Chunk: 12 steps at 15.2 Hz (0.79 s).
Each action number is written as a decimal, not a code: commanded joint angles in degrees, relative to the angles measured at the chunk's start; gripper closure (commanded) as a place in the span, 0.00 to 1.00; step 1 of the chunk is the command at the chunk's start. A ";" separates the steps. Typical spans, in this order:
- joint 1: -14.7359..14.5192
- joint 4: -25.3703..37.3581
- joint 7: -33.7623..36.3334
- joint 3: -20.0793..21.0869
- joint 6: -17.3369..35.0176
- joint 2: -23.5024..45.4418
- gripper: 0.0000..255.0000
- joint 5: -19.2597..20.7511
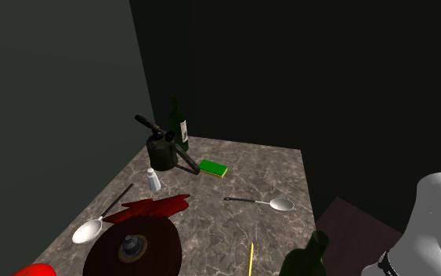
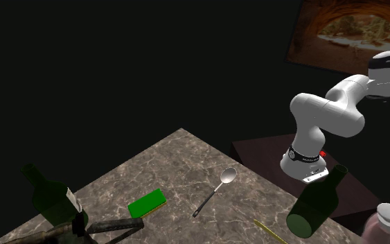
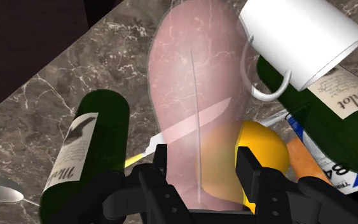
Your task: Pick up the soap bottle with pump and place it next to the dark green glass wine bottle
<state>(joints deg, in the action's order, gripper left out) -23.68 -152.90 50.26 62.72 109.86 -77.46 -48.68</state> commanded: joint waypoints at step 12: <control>-1.23 -4.52 0.69 10.87 7.49 1.45 1.00 -9.13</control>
<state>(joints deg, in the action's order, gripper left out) -24.88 -157.29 51.02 72.74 116.81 -76.31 -56.93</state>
